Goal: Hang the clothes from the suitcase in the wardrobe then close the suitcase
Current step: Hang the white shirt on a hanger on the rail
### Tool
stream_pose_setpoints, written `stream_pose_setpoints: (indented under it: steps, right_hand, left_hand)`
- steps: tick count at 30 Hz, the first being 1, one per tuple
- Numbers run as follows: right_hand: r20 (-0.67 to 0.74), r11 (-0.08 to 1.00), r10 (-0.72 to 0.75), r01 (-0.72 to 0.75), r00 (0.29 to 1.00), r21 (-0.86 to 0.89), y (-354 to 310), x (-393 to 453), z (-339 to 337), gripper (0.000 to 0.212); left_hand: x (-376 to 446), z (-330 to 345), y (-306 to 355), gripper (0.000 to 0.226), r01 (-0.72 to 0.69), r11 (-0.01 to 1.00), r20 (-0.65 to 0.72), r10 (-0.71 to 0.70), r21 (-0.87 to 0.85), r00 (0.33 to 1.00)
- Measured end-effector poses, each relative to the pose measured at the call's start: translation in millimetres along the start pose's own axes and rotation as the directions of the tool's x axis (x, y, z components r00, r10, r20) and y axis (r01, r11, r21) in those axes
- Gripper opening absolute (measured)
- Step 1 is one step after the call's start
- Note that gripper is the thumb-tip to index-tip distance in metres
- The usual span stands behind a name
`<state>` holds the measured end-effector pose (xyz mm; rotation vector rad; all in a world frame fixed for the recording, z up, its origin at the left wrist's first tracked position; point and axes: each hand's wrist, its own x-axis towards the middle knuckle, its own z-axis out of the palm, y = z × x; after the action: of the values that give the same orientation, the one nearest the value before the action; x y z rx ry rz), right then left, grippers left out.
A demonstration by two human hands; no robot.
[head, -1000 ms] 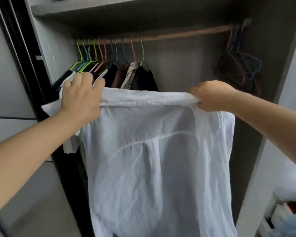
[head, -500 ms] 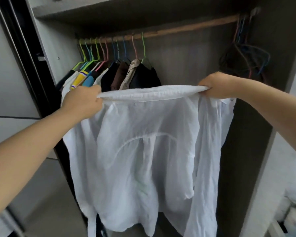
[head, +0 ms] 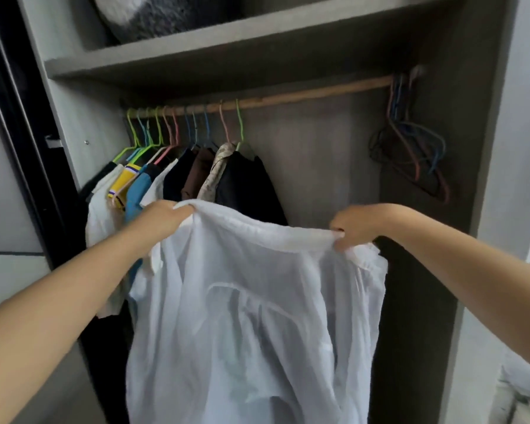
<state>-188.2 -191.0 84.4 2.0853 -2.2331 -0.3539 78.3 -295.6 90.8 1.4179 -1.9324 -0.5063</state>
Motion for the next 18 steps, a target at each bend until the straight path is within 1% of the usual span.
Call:
stream_pose_setpoints:
  steps: [1,2,3,4,5,6,7,9,12,14,16,18]
  right_hand:
    - [0.049,1.000,-0.002,0.001,0.999,0.023,4.2,0.6,-3.8,0.034]
    - [0.036,0.998,-0.007,0.005,0.999,0.068,7.1,1.8,-5.2,0.037]
    - [-0.035,0.995,0.005,-0.002,0.999,0.097,12.0,3.5,-11.3,0.040]
    - [-0.147,0.994,0.031,-0.015,0.989,0.112,15.0,6.8,-16.1,0.041]
    - [-0.281,0.992,0.075,-0.044,0.957,0.115,19.8,10.2,-22.9,0.039]
    - [-0.406,0.988,0.130,-0.086,0.905,0.126,23.8,13.2,-29.4,0.037]
    - [-0.497,0.979,0.199,-0.144,0.844,0.147,27.4,15.8,-35.5,0.034]
    - [-0.601,0.944,0.328,-0.283,0.728,0.172,38.9,18.9,-47.1,0.031]
    - [-0.650,0.851,0.493,-0.477,0.577,0.222,60.3,25.4,-53.7,0.035]
    - [-0.625,0.773,0.601,-0.561,0.498,0.296,77.9,33.2,-52.9,0.035]
    - [-0.545,0.676,0.723,-0.601,0.426,0.427,96.7,41.1,-51.1,0.037]
    - [-0.453,0.577,0.816,-0.554,0.360,0.600,114.5,51.6,-49.1,0.038]
  left_hand:
    - [2.0,1.6,9.2,0.024,0.018,0.992,0.025,-0.015,-0.123,1.000]
    - [4.4,4.7,13.4,0.024,0.032,0.981,0.046,-0.023,-0.190,0.999]
    - [8.0,7.0,18.9,0.024,0.032,0.975,0.062,-0.019,-0.221,0.998]
    - [10.9,9.8,20.7,0.023,0.024,0.974,0.074,-0.008,-0.224,0.997]
    - [14.1,13.2,24.1,0.022,0.011,0.976,0.077,0.006,-0.219,0.997]
    - [17.4,15.8,26.3,0.021,0.005,0.978,0.076,0.011,-0.207,0.997]
    - [20.0,18.6,28.4,0.023,-0.001,0.981,0.078,0.016,-0.195,0.997]
    - [24.1,24.3,36.6,0.034,-0.023,0.982,0.090,0.040,-0.188,0.995]
    - [26.6,27.7,47.9,0.044,-0.076,0.986,0.080,0.088,-0.146,0.993]
    - [26.0,28.3,51.9,0.044,-0.099,0.988,0.078,0.108,-0.116,0.991]
    - [26.3,29.5,52.4,0.045,-0.110,0.989,0.070,0.117,-0.102,0.991]
    - [28.1,28.9,51.4,0.044,-0.109,0.991,0.057,0.114,-0.079,0.992]
